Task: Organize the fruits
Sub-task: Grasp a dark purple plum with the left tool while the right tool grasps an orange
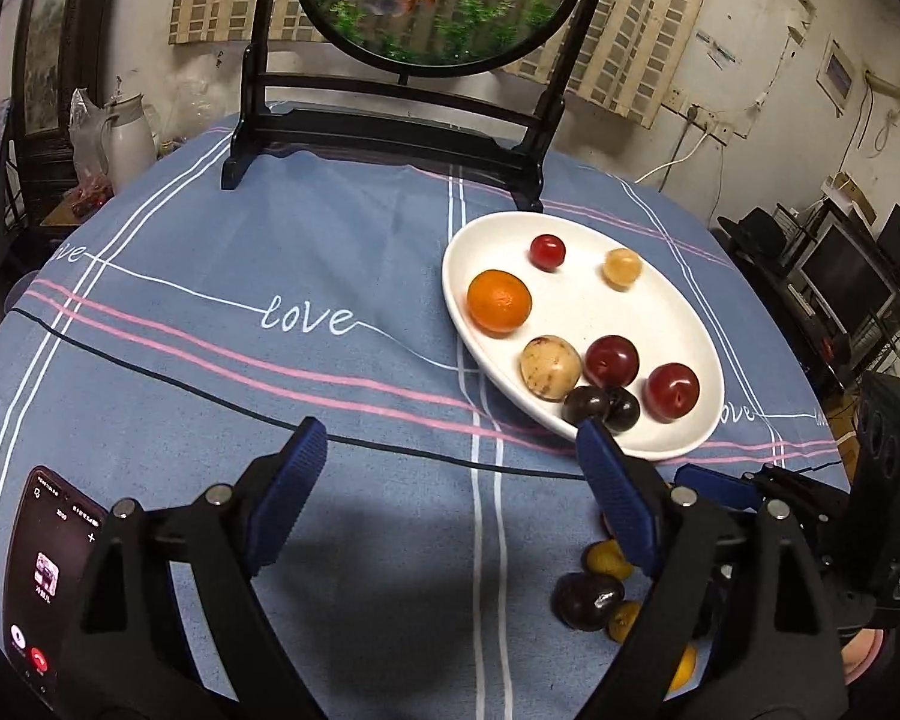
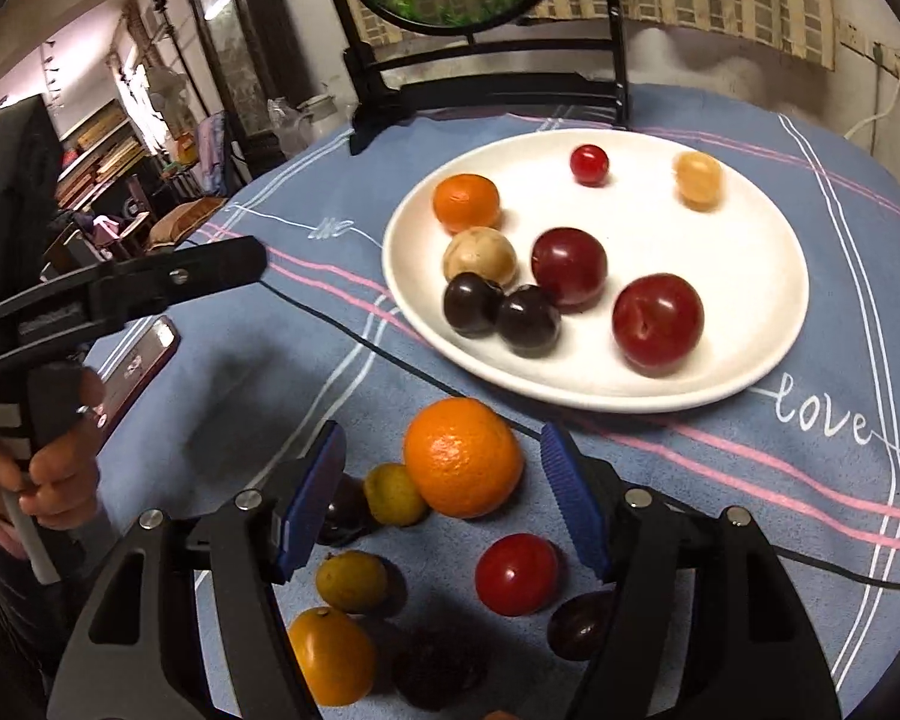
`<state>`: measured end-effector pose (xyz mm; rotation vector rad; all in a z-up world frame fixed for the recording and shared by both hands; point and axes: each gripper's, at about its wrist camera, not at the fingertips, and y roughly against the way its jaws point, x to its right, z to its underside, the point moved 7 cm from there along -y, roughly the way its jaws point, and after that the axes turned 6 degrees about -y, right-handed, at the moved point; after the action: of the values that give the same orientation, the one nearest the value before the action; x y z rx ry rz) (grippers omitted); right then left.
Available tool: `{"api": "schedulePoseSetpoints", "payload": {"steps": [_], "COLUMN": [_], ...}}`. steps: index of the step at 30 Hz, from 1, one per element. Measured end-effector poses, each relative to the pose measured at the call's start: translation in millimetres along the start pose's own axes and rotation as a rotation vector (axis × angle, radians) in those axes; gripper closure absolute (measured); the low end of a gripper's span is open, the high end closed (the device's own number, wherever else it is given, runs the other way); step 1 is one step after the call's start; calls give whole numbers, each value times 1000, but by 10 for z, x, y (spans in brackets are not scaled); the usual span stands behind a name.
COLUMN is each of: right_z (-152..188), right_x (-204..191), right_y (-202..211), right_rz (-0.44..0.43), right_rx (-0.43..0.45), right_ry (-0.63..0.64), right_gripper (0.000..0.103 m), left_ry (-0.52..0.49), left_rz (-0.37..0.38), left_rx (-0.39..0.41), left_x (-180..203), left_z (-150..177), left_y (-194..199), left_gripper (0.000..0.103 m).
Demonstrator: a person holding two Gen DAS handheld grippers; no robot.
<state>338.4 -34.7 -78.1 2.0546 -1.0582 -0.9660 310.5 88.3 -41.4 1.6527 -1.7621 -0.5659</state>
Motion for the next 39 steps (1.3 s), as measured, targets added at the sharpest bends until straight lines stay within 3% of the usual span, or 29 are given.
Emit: {"api": "schedulePoseSetpoints", "payload": {"steps": [3,7,9,14,17,20,21,23,26,30,39], "right_z": [12,20,33,43,31,-2,-9,-6,32,52,27], "right_x": [6,42,54,109,118,83,71,60,74,103,107], "right_y": [-36,-106,-141,-98,55,215,279,331,372,377,403], "right_rz": [17,29,27,1,-71,-101,-103,-108,-101,-97,-92], "right_rx": [-13,-44,-65,-73,-62,-28,-13,-7,-4,-3,12], "right_ry": [-6,-32,-44,-89,-134,-140,-135,-133,-135,-141,-144], "right_gripper": [36,43,53,59,59,59,59,59,59,59,59], "left_ry": [-15,-19,-24,-47,-84,-155,-189,-239,-284,-327,-325], "left_rz": [-22,-22,-30,-25,6,103,134,176,263,292,316], "left_rx": [9,6,9,2,-30,-83,-102,-130,-184,-230,-282], "left_x": [12,20,21,50,111,256,326,432,598,737,805], "left_z": [-8,-3,-5,14,80,208,276,365,509,648,756], "left_y": [17,12,17,12,-23,-61,-74,-92,-130,-202,-301], "left_gripper": [16,16,16,16,16,18,20,38,54,60,71]}}
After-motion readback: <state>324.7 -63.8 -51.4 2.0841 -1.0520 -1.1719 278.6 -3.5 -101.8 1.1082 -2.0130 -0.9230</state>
